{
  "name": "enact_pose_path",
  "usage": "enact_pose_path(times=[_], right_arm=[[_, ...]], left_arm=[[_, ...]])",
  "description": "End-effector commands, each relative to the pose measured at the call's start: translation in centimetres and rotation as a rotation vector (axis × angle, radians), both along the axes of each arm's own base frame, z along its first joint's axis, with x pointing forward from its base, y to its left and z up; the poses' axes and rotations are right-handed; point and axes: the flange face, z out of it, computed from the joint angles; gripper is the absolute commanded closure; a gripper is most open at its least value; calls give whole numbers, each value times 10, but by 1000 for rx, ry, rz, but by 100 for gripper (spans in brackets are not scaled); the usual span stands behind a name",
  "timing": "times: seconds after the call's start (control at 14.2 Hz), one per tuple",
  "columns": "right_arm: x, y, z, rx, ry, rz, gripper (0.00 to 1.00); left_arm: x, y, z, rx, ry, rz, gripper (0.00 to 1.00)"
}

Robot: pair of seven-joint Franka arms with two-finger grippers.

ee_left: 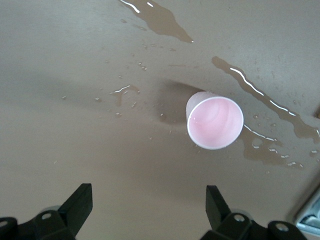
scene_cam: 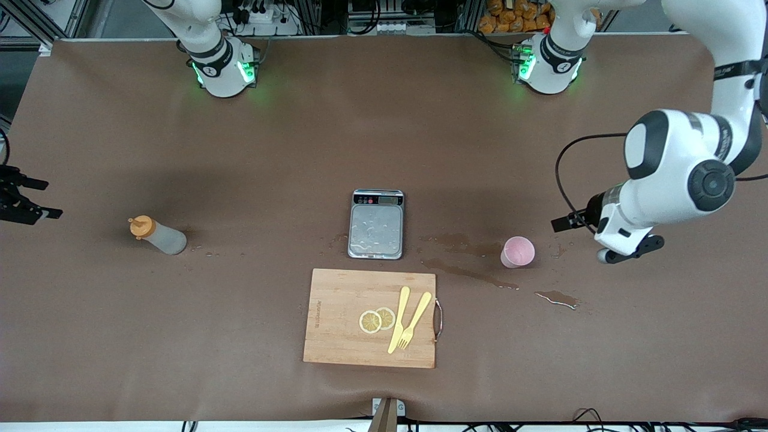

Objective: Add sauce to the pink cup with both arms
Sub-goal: 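Grasp the pink cup with the left gripper while the right gripper grasps the bottle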

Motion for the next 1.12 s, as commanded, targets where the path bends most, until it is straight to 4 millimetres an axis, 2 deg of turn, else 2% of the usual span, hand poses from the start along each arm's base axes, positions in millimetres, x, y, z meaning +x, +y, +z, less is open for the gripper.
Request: enact_pose_path(times=[0.0,0.14,0.21,0.28,0.49,0.56,0.7,0.91,1.05], right_arm=[[-3,-34,-38,109,52,-155,0],[-5,-44,-61,162,71,-192,0],[-7,-49,-78,192,87,-213,0],[-10,-58,-94,243,92,-253,0],[-12,-63,-147,344,147,-325,0],[-12,-62,-162,375,173,-364,0],[-16,-70,-192,467,209,-471,0],[-16,-66,-217,511,298,-576,0],[-15,-62,-234,569,342,-650,0]], left_arm=[[5,-18,-29,-13,20,8,0],[11,-24,-34,-17,-17,13,0],[12,-34,-43,-11,-21,18,0],[15,-35,-45,-10,-40,29,0],[19,-36,-53,-6,-59,53,0],[22,-38,-63,-7,-72,57,0],[24,-50,-74,-5,-83,71,0],[27,-52,-79,2,-80,80,0],[26,-55,-90,5,-66,76,0]])
